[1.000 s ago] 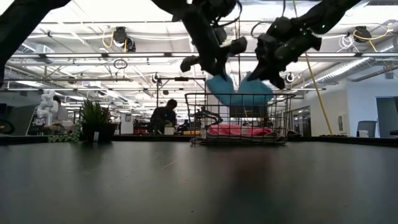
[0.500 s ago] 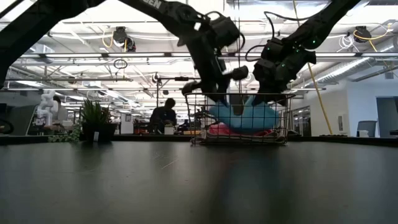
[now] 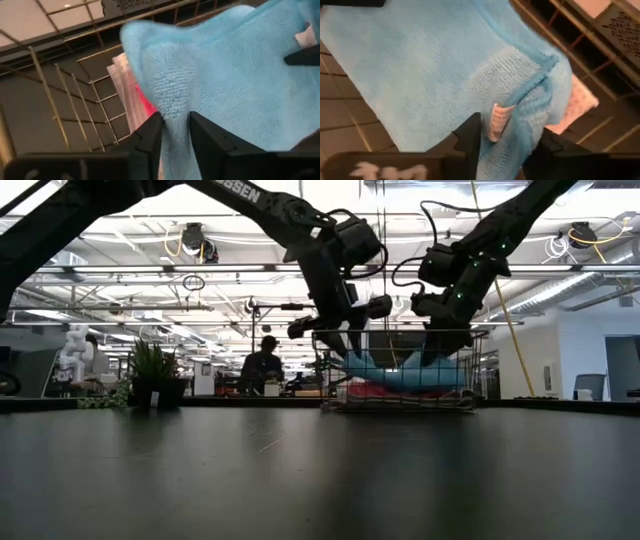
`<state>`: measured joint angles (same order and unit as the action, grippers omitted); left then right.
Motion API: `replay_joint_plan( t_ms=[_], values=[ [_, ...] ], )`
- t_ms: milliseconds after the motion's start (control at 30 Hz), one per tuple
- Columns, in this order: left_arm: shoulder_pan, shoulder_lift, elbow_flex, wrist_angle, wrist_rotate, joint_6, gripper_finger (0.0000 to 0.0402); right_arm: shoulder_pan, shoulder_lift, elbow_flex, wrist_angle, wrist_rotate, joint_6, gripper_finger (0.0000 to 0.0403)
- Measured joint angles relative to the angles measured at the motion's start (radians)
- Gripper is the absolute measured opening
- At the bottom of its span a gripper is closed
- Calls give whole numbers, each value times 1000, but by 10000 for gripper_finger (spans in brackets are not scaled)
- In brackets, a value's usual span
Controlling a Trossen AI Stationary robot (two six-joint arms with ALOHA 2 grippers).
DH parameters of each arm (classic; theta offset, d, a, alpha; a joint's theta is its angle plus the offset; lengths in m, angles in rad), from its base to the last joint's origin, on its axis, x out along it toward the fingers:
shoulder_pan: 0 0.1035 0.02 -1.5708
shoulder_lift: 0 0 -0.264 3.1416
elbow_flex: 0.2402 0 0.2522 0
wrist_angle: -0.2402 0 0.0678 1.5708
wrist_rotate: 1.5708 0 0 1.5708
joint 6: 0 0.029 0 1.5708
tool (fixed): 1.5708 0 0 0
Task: Fold microfiber towels
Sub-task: Put the right blue towel into the wire basket, then fold the green towel
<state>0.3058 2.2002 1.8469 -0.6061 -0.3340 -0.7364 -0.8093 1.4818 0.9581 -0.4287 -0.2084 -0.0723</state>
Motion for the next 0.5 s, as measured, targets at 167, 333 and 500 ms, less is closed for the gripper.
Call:
replay_joint_plan(
  t_ms=[167,333,500],
  values=[
    [-1,0,0,26,-3,24,131,11,-35,0,9,1,-8,147],
    [0,-1,7,37,-7,32,155,26,-118,0,18,3,-22,166],
    [1,-8,8,48,-7,29,171,26,-164,0,2,4,-8,177]
  ],
)
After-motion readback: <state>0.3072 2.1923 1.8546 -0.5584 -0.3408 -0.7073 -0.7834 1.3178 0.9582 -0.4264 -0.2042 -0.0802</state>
